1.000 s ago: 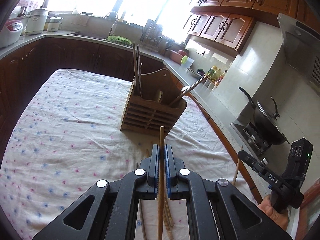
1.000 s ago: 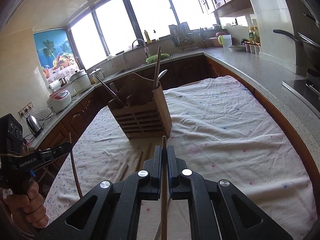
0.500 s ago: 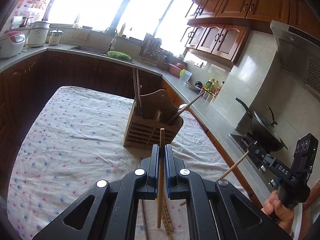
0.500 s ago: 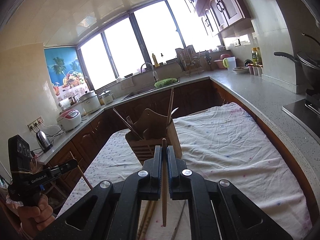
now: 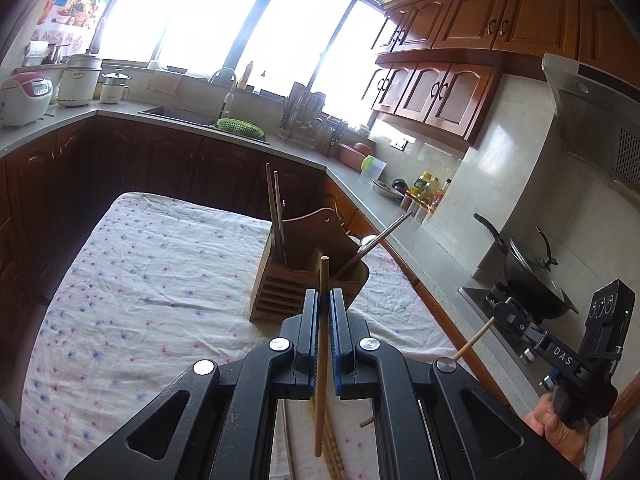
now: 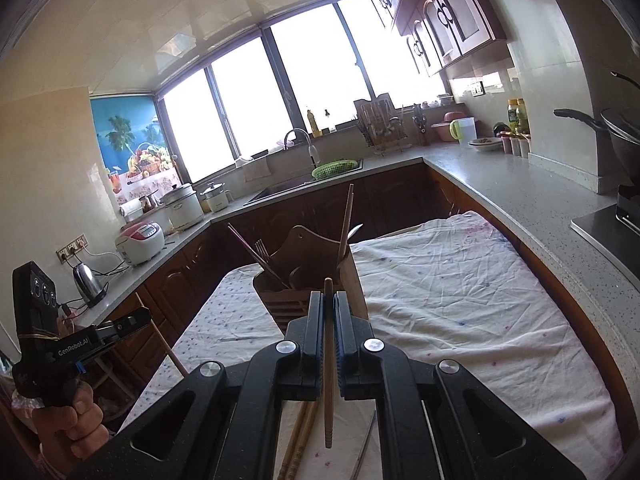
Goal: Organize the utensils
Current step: 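Carry the wooden chopstick with the left tool while the right tool carries its chopstick to the caddy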
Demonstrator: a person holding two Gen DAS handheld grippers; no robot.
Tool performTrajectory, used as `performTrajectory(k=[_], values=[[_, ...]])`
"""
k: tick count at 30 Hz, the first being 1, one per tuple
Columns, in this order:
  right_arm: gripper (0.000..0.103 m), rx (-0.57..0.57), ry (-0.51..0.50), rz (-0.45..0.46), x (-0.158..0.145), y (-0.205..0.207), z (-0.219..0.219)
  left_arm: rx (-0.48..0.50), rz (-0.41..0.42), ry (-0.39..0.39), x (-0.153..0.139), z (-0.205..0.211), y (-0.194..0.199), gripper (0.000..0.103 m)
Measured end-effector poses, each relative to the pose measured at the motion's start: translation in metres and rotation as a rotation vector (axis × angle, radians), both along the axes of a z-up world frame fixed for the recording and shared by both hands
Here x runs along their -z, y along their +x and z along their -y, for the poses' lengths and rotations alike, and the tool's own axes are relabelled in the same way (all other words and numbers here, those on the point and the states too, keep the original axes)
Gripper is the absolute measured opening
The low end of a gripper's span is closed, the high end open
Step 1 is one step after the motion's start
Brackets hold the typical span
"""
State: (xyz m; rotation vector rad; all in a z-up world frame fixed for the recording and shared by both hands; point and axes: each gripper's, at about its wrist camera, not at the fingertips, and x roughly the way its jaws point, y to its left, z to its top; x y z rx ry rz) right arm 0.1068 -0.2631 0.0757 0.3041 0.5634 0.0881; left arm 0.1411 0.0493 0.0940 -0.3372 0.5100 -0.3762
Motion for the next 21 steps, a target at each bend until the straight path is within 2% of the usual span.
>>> performTrajectory(k=[7,16,21], values=[[0.005,-0.006,0.002,0.032,-0.011,0.021,-0.002,-0.011,0.063,0.012,-0.018,0.003,0.021,0.003],[0.005,0.025,-0.014,0.166,-0.061,0.076,-0.003,-0.098,0.204,0.015,-0.057,0.000,0.068,0.003],[0.005,0.075,-0.045,0.217,-0.074,0.109,-0.003,-0.162,0.251,0.000,-0.057,0.001,0.101,0.003]])
